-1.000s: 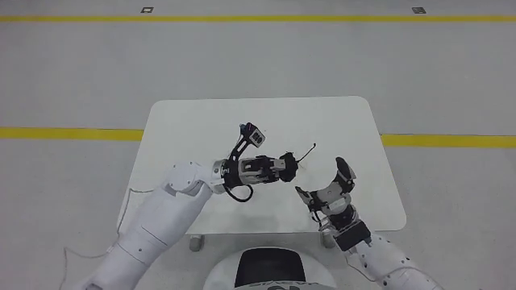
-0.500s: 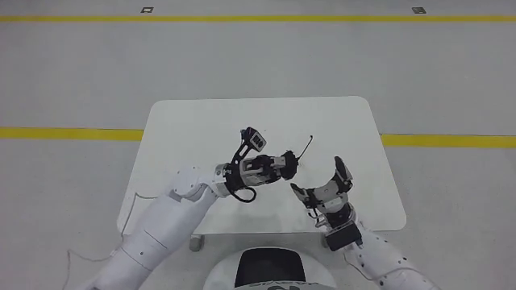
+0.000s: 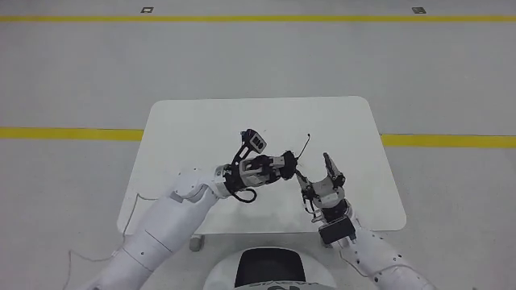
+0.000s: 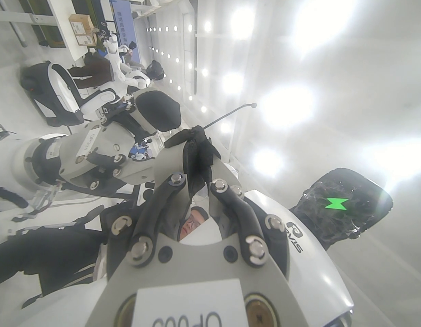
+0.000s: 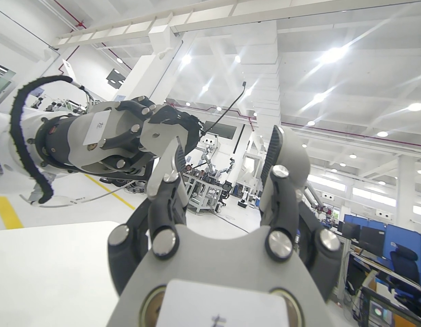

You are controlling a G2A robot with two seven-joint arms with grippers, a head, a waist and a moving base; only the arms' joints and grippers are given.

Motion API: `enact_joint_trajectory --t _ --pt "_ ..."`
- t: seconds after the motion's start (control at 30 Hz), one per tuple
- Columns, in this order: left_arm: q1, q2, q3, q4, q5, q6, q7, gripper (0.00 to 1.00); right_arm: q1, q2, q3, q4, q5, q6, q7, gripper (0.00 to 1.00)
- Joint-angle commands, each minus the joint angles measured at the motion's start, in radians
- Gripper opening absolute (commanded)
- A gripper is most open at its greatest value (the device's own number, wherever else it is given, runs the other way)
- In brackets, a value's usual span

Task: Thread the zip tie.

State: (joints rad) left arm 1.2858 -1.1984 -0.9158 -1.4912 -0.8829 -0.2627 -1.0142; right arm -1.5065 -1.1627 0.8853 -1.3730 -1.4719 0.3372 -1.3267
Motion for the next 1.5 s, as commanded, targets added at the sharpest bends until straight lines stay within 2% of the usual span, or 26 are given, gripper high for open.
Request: enact_joint_trajectory --t 0.0,0.4,0.9,1.47 --pt "0.0 0.0 0.0 0.0 0.0 0.0 0.0 0.0 0.004 -0.004 -0.002 0.005 -0.004 -0.003 0.003 0.48" --pt "0.0 0.0 0.0 0.0 0.0 0.0 0.0 0.0 0.023 -0.029 0.0 0.033 -0.025 -0.019 0.015 0.41" --pt "0.0 0.0 0.0 0.0 0.0 0.0 0.0 0.0 0.035 -0.053 0.008 0.053 -0.052 -0.036 0.029 0.27" --pt "0.0 0.0 0.0 0.0 0.0 0.0 0.0 0.0 0.035 -0.074 0.022 0.055 -0.085 -0.044 0.041 0.2"
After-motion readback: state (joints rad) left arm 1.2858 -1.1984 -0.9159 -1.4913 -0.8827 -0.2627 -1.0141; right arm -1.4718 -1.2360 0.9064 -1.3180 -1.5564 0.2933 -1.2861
